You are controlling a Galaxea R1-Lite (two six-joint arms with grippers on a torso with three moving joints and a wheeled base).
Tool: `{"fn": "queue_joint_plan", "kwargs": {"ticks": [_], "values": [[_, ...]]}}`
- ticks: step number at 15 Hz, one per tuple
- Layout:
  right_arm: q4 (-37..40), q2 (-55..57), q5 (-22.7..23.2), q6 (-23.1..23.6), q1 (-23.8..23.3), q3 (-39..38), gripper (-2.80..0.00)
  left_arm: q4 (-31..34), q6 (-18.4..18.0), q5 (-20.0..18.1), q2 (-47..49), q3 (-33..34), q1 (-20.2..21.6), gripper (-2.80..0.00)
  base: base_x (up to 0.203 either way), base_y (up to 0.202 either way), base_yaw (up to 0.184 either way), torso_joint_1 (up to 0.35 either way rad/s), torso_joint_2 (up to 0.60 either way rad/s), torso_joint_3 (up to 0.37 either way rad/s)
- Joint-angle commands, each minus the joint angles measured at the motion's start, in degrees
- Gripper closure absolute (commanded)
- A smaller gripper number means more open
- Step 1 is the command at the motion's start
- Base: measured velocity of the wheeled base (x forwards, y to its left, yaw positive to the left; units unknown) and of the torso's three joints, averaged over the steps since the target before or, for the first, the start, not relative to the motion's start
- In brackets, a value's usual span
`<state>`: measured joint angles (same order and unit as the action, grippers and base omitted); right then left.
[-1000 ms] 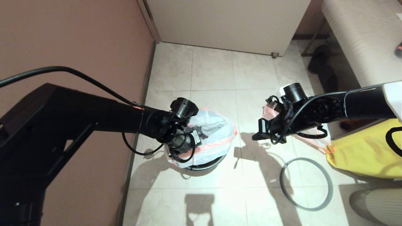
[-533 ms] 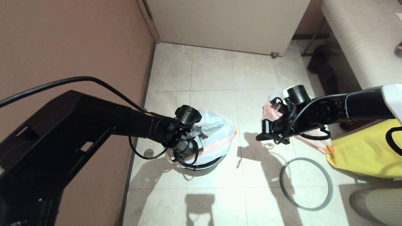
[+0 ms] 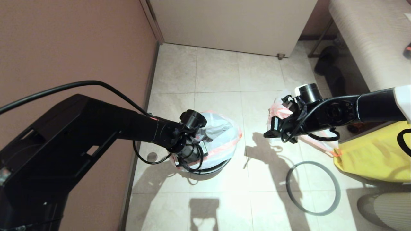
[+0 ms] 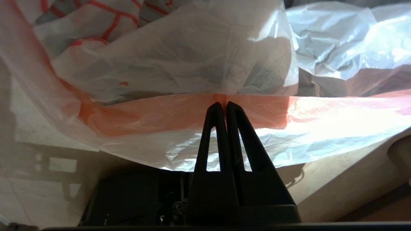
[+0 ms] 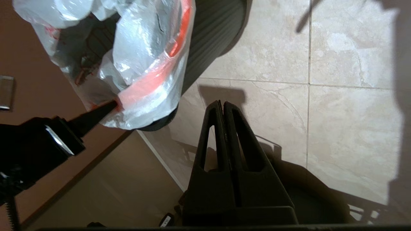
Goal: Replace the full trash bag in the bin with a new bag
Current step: Put the new garbage bag on the trash can
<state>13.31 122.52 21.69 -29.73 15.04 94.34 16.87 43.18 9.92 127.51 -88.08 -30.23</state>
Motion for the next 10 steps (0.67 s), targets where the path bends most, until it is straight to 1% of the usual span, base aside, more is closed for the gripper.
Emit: {"fn": "queue_joint_plan", "kwargs": {"ticks": [1,4,8,10], "values": [[0.03,-0.97,0.11,-0.97,0.01,1.55,0.0,0.09,0.24,0.1,-0.06,0.1,-0.11,0.0,0.0,0.0,0.0,0.0,0.0,0.0],[0.64,-1.74,0.52,-6.29,0.32,9.48,0.0,0.16,0.29,0.1,-0.23,0.32,-0.41,0.0,0.0,0.0,0.0,0.0,0.0,0.0],[1.01,-3.51,0.55,-7.34,-0.36,8.85,0.0,0.72,0.26,0.18,-5.03,1.48,-1.37,0.0,0.0,0.0,0.0,0.0,0.0,0.0],[0.93,-3.69,0.55,-7.8,-0.89,8.75,0.0,0.11,0.32,0.27,-5.44,1.52,-1.59,0.0,0.0,0.0,0.0,0.0,0.0,0.0]]}}
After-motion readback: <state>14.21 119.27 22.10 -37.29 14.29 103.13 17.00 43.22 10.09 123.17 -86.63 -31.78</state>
